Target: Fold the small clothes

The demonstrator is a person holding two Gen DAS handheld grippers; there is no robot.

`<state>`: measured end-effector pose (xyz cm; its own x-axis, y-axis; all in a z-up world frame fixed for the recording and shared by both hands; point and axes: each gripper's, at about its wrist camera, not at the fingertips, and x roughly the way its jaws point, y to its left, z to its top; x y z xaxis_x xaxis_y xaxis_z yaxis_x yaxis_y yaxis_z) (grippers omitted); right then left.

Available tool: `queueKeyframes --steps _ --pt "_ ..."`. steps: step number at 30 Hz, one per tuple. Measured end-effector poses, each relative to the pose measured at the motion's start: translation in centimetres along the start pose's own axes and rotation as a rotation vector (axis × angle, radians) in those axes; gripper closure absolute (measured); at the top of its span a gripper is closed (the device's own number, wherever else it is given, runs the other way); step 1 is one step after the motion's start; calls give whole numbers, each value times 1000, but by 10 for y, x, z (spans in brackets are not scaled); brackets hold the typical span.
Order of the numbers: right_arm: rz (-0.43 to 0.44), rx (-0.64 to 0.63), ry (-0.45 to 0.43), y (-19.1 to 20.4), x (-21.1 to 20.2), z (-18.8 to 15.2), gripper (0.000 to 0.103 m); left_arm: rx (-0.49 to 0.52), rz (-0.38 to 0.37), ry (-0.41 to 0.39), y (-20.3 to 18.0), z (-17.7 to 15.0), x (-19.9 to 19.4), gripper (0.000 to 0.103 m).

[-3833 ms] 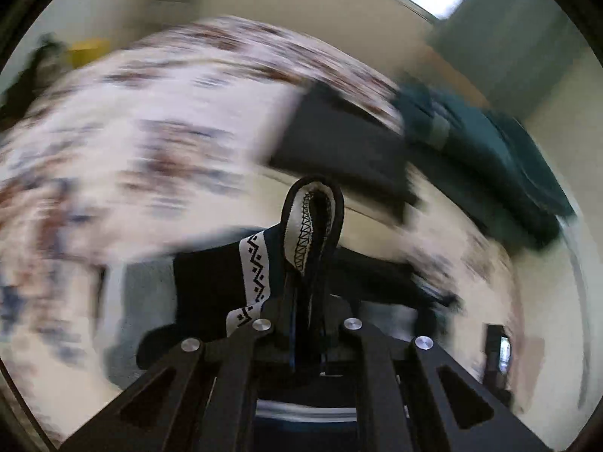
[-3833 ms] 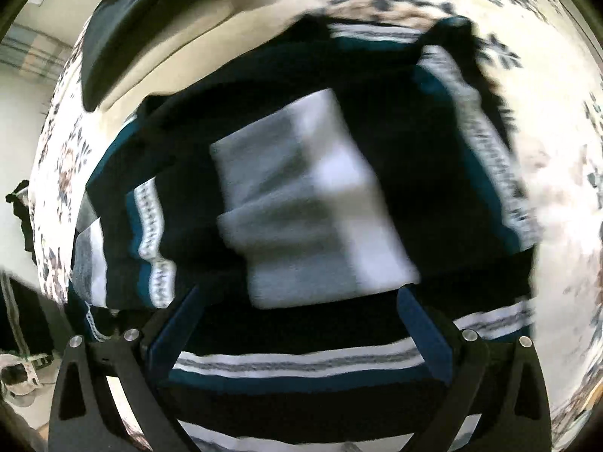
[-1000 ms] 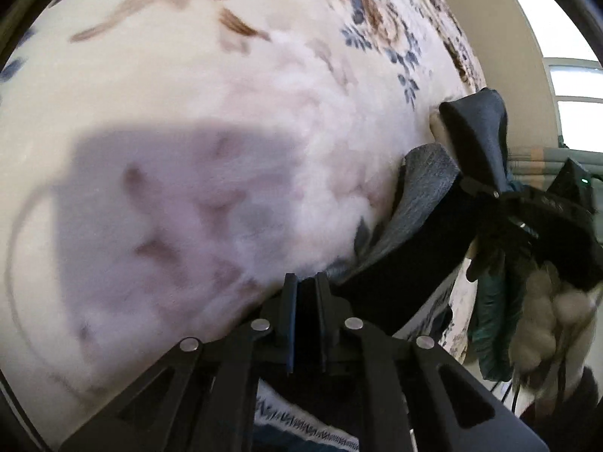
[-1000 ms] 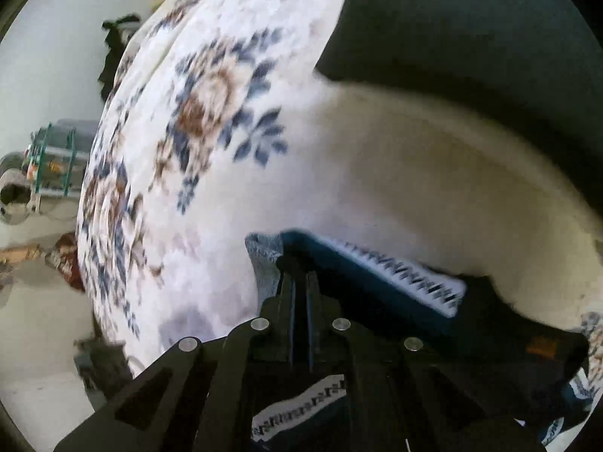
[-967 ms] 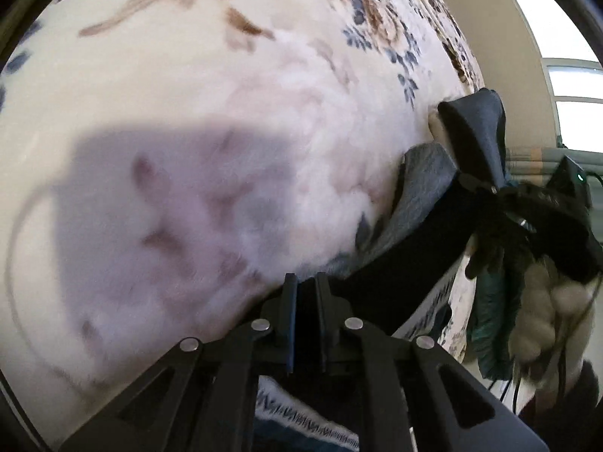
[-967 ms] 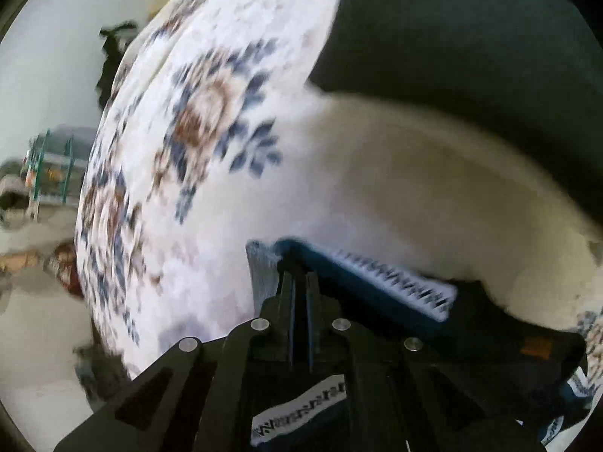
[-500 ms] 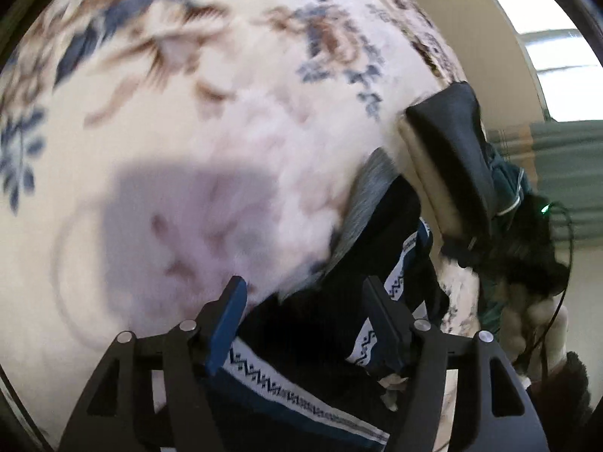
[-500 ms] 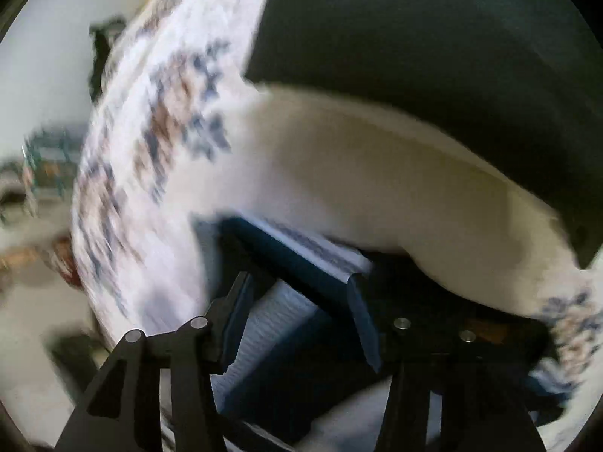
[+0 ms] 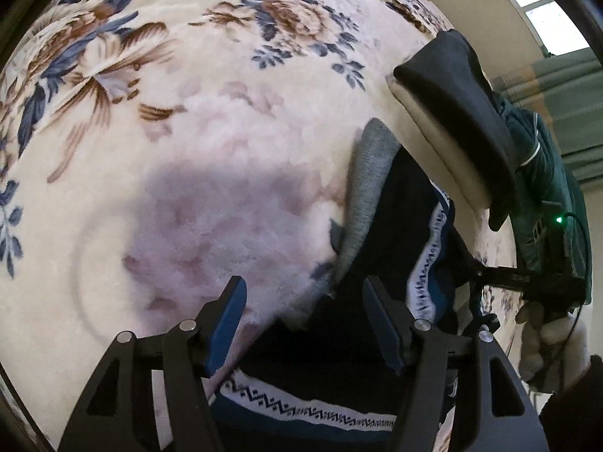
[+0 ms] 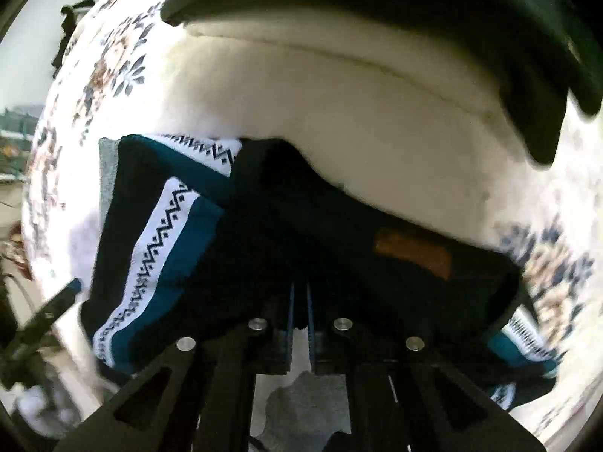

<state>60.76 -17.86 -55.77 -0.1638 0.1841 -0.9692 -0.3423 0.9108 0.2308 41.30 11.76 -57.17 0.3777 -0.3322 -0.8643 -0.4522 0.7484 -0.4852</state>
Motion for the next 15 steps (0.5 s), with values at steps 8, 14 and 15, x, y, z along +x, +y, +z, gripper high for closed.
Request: queueKeyframes --steps 8,14,15 --pt "213 380 -119 -79 -91 -105 56 305 94 -45 -54 -35 -46 41" --pt "177 630 -159 -154 -165 -236 46 536 269 -88 -91 -104 -64 23" --pt "175 647 -158 -168 -173 -253 46 546 314 -101 -93 -119 -63 16"
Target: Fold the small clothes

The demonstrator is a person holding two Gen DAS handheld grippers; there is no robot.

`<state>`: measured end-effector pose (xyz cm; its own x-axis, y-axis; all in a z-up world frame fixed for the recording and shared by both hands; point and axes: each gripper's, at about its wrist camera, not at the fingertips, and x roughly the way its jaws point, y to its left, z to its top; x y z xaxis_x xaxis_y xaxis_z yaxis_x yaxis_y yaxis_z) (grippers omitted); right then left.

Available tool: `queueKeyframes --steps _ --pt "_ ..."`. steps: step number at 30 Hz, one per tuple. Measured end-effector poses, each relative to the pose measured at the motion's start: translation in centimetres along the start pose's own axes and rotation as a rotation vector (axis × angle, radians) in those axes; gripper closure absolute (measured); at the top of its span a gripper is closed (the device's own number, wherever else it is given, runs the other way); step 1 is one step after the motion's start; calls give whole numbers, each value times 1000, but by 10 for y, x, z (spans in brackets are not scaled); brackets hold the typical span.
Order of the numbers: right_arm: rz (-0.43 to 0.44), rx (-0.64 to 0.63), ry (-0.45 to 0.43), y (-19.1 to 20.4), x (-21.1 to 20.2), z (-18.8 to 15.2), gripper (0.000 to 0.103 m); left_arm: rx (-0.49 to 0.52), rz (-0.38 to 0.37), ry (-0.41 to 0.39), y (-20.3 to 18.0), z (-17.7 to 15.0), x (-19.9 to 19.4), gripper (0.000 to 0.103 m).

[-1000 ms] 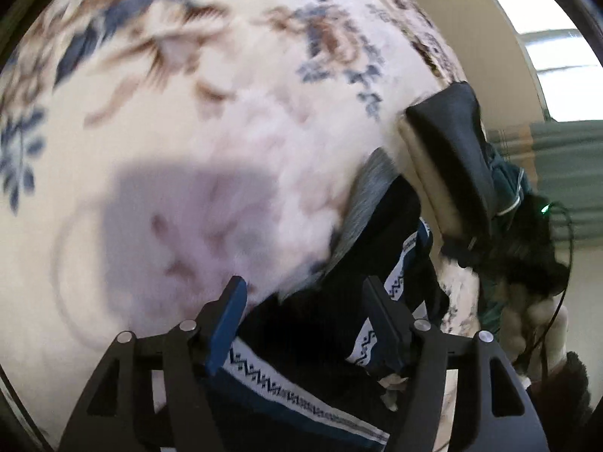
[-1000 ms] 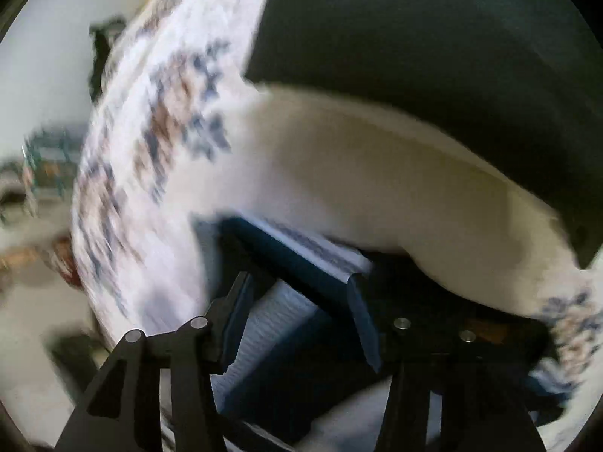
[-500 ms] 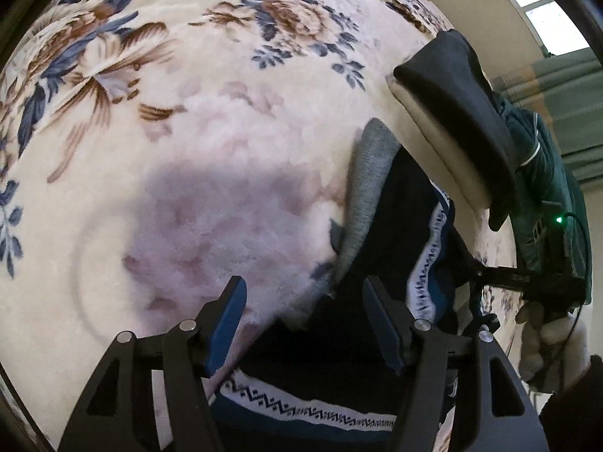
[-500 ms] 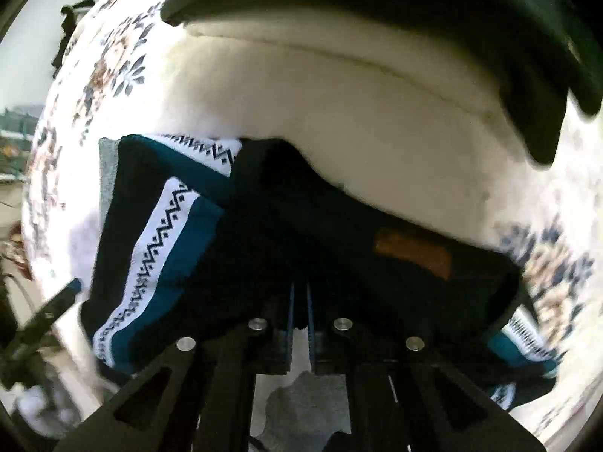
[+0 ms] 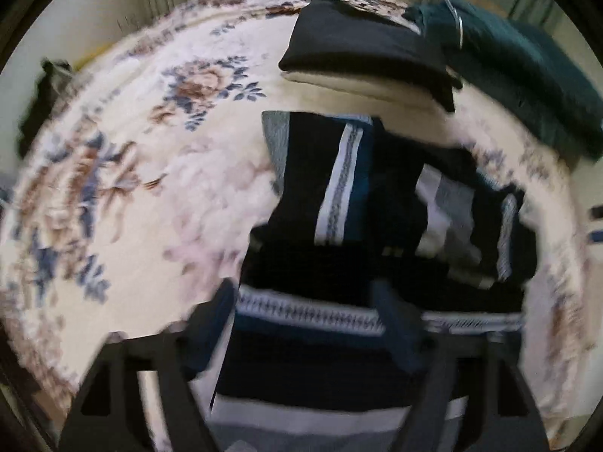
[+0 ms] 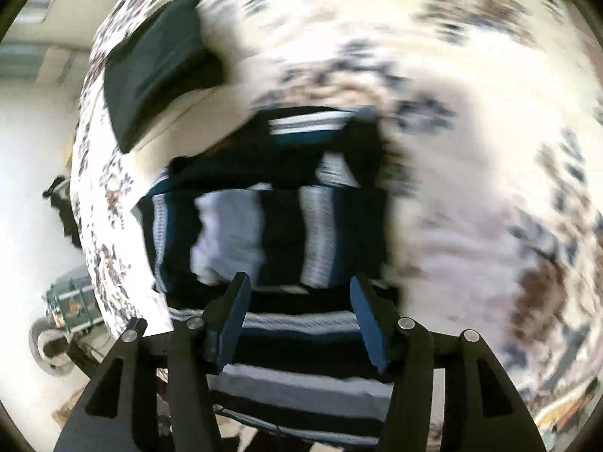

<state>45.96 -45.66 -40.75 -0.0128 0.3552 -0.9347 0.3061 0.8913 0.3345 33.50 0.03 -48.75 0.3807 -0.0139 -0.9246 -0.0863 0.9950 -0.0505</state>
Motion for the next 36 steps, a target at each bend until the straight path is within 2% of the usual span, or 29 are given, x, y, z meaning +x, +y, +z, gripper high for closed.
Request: queueKeyframes --steps 1,3,5,7,11,14,15,17,19,21,22,26,28,30,32,34,36 --pt "-2 16 -1 -23 -10 -4 46 15 29 11 -11 -15 0 10" --pt "7 40 -1 -56 -14 -7 46 36 66 62 -33 -47 7 10" --pt "29 46 2 -84 -6 3 46 37 119 140 -62 -94 18 10" --pt "65 16 7 -106 12 25 46 14 146 193 -83 -128 26 10" --pt "122 -38 5 -114 59 76 46 -100 232 279 -118 -188 43 10" --pt "152 -78 26 -107 96 113 46 -150 283 302 -129 -210 59 10" --pt "166 -87 31 -106 109 125 46 -177 289 293 -128 -213 60 10" --pt "203 -97 46 -103 124 139 46 -217 311 286 -123 -213 66 0" --pt "268 -102 54 -98 142 152 47 -250 281 291 -114 -211 73 0" --pt "319 -113 57 -94 153 157 86 -283 251 283 -107 -210 76 0" --pt "309 -125 55 -91 156 157 95 -297 235 275 -104 -209 78 0" --pt "195 -173 -42 -89 137 155 97 -299 220 243 -99 -210 78 0" --pt "146 -128 -101 -102 122 162 99 -304 221 256 -98 -207 78 0" --pt "96 -102 -101 -110 122 170 103 -307 235 288 -97 -205 76 0" --pt "-30 -119 -116 -110 125 179 103 -325 239 291 -100 -200 65 0" --pt "74 -101 -20 -113 129 189 102 -320 235 263 -104 -196 46 0" --pt "122 -97 28 -115 121 187 101 -292 217 224 -116 -194 21 0"
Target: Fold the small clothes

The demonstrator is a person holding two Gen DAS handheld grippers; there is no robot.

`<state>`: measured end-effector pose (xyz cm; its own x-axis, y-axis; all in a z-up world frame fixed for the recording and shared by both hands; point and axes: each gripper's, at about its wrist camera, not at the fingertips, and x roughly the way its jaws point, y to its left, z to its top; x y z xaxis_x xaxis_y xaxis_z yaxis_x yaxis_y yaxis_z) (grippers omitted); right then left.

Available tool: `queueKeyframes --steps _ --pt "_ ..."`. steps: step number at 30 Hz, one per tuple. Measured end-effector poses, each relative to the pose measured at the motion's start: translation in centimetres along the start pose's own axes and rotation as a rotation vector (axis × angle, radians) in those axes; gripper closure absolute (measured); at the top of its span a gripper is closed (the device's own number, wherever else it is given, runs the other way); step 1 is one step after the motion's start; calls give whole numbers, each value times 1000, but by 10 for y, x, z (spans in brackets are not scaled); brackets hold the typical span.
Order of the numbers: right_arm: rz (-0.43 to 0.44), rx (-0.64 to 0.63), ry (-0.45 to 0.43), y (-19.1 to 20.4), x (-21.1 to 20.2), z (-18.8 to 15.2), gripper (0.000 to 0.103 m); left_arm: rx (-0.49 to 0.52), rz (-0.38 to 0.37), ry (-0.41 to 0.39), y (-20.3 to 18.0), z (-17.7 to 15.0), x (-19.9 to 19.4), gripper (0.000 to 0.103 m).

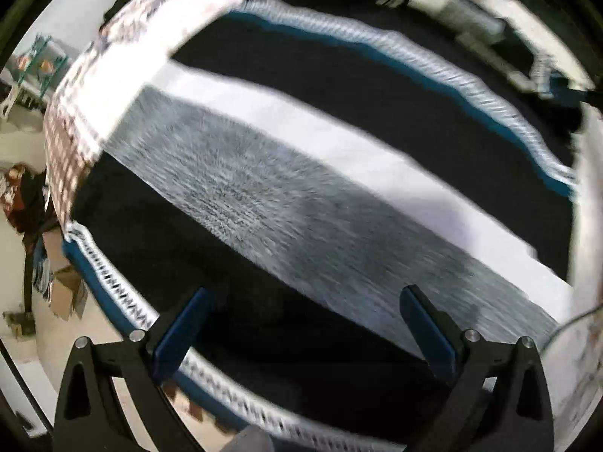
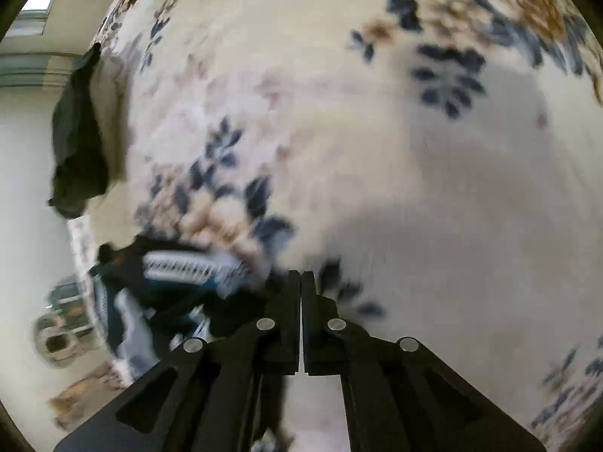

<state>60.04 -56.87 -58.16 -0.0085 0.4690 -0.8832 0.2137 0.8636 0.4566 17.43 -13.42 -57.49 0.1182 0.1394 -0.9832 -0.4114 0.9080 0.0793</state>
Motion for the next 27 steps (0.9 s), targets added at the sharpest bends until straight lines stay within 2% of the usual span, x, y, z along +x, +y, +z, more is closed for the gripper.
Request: queueKeyframes --steps 1,2,4,9,13,15,16,17,18,20,23,25,26,27 --pt "32 -34 17 3 -8 -6 92 20 -4 -7 -4 -5 -12 0" --pt "51 -68 45 5 -15 -14 68 53 -15 -15 -13 -14 -26 0" --pt "46 -103 96 3 -27 -34 42 108 -37 -9 -30 -26 -38 0" --pt "20 -123 183 -27 -52 -86 42 322 -78 33 -102 -80 -49 0" --pt "6 -101 206 -59 -55 -110 42 495 -77 61 -156 -112 -17 3" --pt "24 -100 196 -63 -48 -110 42 550 -74 81 -173 -119 0 41" --pt "49 -97 181 -60 -41 -106 42 563 -67 81 -176 -120 5 80" --pt "90 -91 157 -55 -33 -99 42 572 -54 51 -177 -119 6 91" --pt "129 -91 138 -47 -24 -90 42 563 -71 26 -174 -118 3 97" --pt "180 -98 105 -34 -10 -73 40 524 -128 3 -163 -114 -3 98" --pt "224 -62 79 -16 23 -50 39 543 -155 -33 -149 -114 -14 99" --pt "235 -8 96 -12 44 -36 41 554 -161 -47 -144 -114 -20 99" --pt "238 12 81 -10 49 -32 81 553 -166 -50 -142 -113 -24 99" --pt "234 6 44 -7 50 -30 93 545 -174 -53 -140 -111 -27 99"
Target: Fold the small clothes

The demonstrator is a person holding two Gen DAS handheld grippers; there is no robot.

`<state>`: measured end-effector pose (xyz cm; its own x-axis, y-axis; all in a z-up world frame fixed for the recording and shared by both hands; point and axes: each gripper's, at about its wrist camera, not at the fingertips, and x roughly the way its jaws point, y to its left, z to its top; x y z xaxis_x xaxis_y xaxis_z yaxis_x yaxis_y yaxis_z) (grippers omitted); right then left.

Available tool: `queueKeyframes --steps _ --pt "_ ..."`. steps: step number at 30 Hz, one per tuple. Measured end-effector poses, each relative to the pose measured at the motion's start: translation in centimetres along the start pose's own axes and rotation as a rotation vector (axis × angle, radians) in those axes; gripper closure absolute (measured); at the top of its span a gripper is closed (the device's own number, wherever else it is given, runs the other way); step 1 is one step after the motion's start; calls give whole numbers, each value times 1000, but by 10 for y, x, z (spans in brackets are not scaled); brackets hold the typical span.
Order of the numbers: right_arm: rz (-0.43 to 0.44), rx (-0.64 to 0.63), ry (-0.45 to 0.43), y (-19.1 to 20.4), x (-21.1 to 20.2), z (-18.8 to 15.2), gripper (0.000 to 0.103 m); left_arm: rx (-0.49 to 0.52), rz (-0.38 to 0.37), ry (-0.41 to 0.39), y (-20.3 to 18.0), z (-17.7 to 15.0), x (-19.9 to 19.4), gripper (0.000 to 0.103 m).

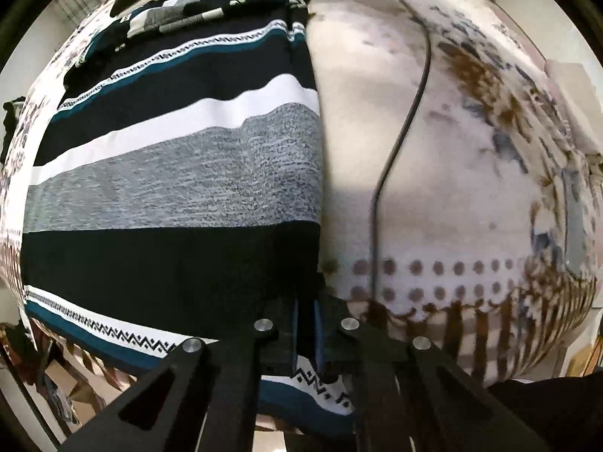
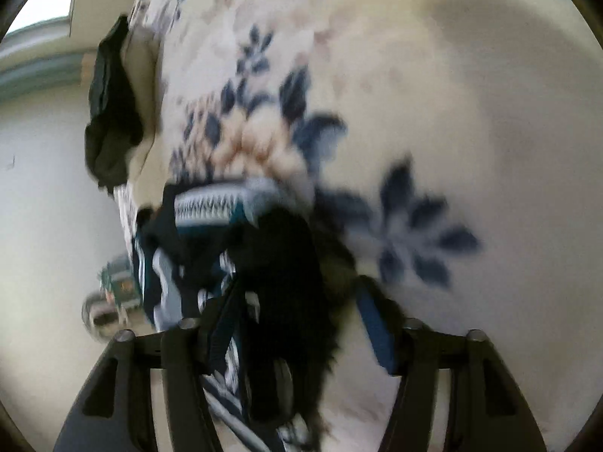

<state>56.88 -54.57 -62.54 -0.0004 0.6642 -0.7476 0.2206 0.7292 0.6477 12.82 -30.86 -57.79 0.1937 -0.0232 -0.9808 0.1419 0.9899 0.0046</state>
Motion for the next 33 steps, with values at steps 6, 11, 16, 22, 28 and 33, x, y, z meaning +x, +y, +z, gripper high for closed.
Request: queueKeyframes --steps 6,11,16,22,28,33 --pt "-142 -138 -83 32 -32 -7 96 3 -20 -48 2 -18 -29 99" --pt "-242 -115 -22 18 -28 4 95 -3 -36 -25 -3 -34 -23 99" --pt "-224 -83 61 12 -20 8 77 -67 -44 41 -10 -32 -20 95" --pt "-234 -98 125 -7 -57 -65 54 -159 -40 66 -1 -56 -35 72" --pt "-82 -13 308 -30 -12 -169 54 -318 -61 87 35 -78 -45 46" --pt "-126 -49 246 -30 24 -210 97 -458 -45 102 73 -95 -48 46"
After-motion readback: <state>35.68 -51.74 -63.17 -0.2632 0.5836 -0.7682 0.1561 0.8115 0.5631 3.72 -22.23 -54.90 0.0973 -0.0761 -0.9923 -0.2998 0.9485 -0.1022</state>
